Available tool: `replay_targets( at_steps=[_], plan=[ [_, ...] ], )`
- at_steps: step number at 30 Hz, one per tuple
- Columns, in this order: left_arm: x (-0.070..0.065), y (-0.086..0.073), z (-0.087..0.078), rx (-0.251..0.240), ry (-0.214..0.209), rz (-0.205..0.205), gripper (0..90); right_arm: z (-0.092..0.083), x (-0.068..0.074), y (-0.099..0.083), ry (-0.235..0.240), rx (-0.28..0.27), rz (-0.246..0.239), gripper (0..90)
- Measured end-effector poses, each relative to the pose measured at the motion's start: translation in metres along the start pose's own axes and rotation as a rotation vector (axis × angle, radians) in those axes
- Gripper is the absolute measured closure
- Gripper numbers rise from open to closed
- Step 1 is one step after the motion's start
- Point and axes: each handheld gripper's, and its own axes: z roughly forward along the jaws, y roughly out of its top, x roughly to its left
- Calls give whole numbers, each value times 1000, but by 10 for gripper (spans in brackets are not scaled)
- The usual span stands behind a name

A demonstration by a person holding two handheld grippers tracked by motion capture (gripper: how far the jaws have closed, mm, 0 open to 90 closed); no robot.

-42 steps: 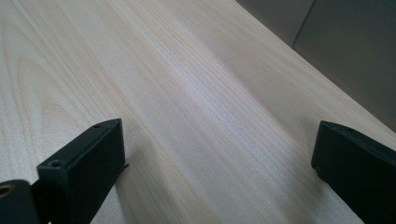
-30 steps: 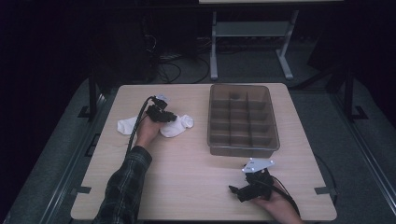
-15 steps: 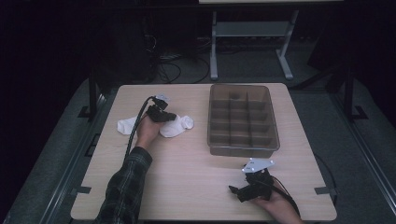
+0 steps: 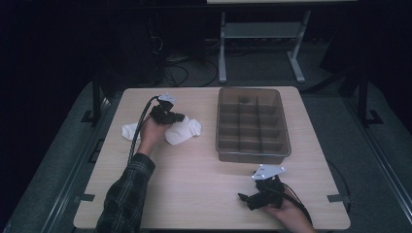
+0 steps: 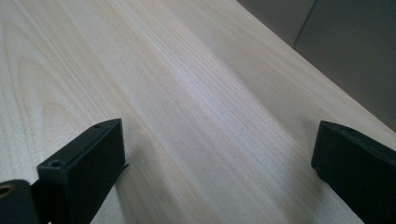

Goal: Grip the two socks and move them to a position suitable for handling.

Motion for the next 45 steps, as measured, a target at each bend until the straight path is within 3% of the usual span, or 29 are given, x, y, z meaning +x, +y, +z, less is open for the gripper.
replay_targets(
  at_steps=[17, 33, 45],
  plan=[
    [-22, 16, -43, -66, -55, 79, 884, 0, 1, 0, 6, 1, 3, 23],
    [-44, 10, -78, -83, -103, 76, 884, 0, 0, 0, 3, 2, -4, 23],
    [-64, 10, -100, -94, -99, 98, 884, 0, 0, 0, 3, 0, -4, 23]
  ],
)
